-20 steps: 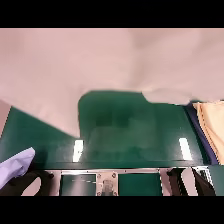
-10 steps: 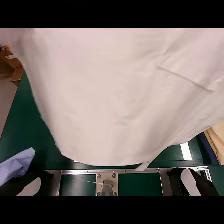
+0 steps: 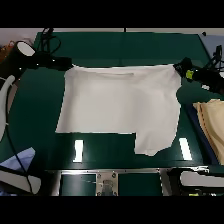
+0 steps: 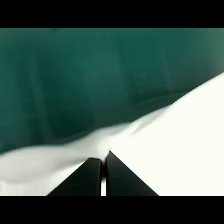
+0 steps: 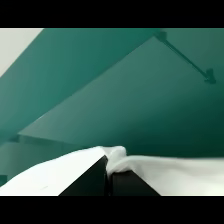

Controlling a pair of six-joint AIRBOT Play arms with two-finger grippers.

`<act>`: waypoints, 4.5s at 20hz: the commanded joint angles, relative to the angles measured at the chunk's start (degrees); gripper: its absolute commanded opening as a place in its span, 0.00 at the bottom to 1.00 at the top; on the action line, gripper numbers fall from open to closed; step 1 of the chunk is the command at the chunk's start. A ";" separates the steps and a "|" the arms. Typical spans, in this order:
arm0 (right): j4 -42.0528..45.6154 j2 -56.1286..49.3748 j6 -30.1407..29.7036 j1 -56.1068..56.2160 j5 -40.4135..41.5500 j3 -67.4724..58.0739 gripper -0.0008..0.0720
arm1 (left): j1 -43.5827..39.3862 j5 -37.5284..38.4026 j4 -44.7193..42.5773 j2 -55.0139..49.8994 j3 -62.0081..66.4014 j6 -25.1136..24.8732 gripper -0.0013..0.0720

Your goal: Fold the shirts.

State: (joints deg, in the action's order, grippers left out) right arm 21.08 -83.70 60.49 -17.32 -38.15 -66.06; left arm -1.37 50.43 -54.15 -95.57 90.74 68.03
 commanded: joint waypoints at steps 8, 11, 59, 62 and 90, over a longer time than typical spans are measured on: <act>1.64 -21.84 1.18 0.72 -7.93 -22.64 0.03 | -0.42 -4.39 -3.08 -5.51 2.21 -2.51 0.04; 9.90 -21.29 5.16 -3.08 -20.48 -22.64 0.03 | -0.42 7.96 -11.13 -5.51 2.21 -2.51 0.04; 50.95 26.60 31.01 -16.68 -38.71 34.75 0.58 | 0.48 13.55 -9.62 47.23 -60.59 25.57 0.92; 46.75 26.60 30.23 -16.63 -35.10 39.30 0.58 | 0.46 7.96 -1.66 47.17 -67.19 24.52 0.92; 49.09 26.47 30.36 -8.13 -40.48 38.23 0.03 | 0.48 5.01 -4.02 40.28 -61.16 19.15 0.04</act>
State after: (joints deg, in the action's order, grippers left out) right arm 64.71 -57.30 88.51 -25.45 -75.79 -27.03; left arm -0.91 47.00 -50.57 -55.35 25.50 84.86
